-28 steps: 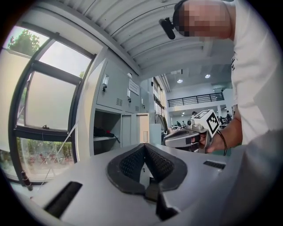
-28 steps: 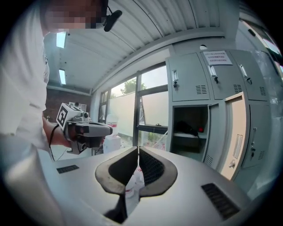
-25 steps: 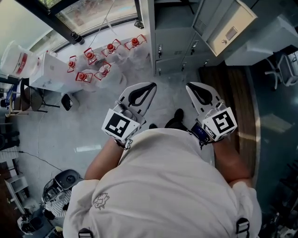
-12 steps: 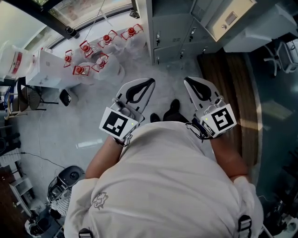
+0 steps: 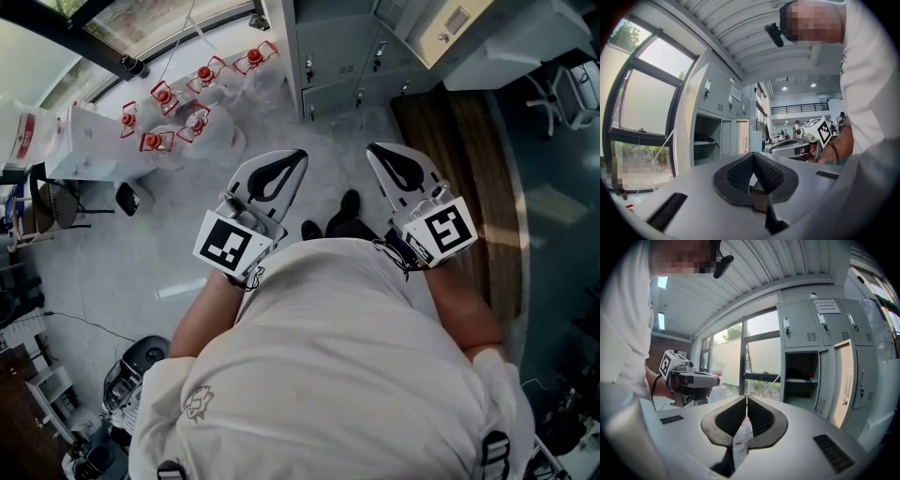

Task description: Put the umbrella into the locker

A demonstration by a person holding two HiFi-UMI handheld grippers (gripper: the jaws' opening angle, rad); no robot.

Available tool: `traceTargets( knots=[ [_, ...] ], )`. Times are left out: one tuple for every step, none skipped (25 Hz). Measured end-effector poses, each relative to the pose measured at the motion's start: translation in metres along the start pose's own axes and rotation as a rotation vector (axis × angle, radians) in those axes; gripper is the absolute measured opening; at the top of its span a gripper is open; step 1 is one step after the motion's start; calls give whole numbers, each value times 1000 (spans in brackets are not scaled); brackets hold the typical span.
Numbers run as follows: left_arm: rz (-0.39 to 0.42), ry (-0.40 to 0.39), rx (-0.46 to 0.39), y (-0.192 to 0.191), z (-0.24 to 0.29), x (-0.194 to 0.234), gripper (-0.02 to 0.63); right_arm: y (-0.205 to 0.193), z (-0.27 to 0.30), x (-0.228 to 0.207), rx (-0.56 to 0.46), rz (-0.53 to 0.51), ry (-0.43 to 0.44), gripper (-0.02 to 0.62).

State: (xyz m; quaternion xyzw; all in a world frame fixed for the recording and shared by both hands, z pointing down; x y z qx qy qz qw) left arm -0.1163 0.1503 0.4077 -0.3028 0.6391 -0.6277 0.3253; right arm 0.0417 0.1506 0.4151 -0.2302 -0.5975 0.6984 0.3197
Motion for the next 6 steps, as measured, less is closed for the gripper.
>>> traceTargets(
  knots=[
    [-2,-2,-1,0,0,0,14,0,0,0,-1,0,-3,46],
    [-5,-3,1,-1,-1,0,14,1,0,0,-3,1,-4,46],
    [-10,-3,4,-1,-1,0,14,1,0,1,-3,1,-5,46],
    [-17,-2,7,0,-1,0,14,1,0,1,-3,0,-4,46],
    [-25,-1,12,0,-2,0,14,1,0,2,-2,-1,-4,46],
    [-35,0,18,1,-2,0,14,1,0,3,-2,-2,-3,46]
  ],
)
Point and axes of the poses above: the fingertips, and each gripper's own axes: z forward along the fingers, x to its left, y out of its top, the point moved 4 cm from there along -z, backward along the fingers, and after that the axes turned 3 degrees about y, right-handed, at the moved point
